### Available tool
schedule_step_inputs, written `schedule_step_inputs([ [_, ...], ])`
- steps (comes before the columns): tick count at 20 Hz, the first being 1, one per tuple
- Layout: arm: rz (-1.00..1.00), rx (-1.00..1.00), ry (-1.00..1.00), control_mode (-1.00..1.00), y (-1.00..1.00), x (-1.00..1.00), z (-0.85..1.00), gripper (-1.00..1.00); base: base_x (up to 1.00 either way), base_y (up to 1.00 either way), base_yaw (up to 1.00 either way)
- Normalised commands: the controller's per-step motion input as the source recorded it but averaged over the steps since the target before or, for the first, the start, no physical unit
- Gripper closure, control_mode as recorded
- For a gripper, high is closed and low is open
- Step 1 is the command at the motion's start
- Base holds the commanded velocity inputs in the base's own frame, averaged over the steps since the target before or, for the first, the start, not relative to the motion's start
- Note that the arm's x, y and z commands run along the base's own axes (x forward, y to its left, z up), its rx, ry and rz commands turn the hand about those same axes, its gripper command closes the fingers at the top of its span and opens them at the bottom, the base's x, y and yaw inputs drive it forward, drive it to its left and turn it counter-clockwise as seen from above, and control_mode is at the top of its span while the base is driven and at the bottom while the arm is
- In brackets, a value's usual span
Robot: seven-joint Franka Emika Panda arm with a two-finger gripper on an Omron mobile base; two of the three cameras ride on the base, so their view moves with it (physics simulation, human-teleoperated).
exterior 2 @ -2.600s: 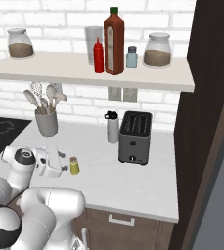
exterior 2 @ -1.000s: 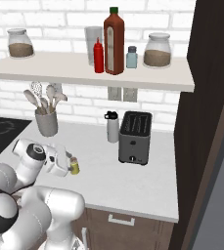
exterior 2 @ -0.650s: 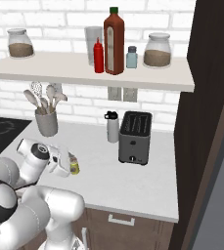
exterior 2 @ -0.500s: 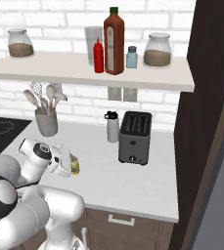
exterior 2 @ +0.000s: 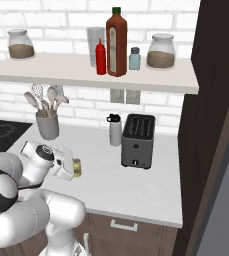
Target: Put the shaker and condiment bottle from the counter next to their counterparts in the cabinet.
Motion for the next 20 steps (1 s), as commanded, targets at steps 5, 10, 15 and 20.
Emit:
schedule_step_inputs([
  [5,0.05,0.0,-0.2,-1.0,-0.04,-0.1,0.29,1.0,0.0,0.0,0.0],
  [10,0.11,0.0,-0.08,-1.0,-0.27,-0.32,0.34,1.0,0.0,0.0,0.0],
  [15,0.1,0.0,0.0,-1.0,-0.26,-0.13,0.5,1.0,0.0,0.0,0.0],
  [20,0.15,0.0,0.0,-1.0,-0.31,-0.03,0.6,1.0,0.0,0.0,0.0],
])
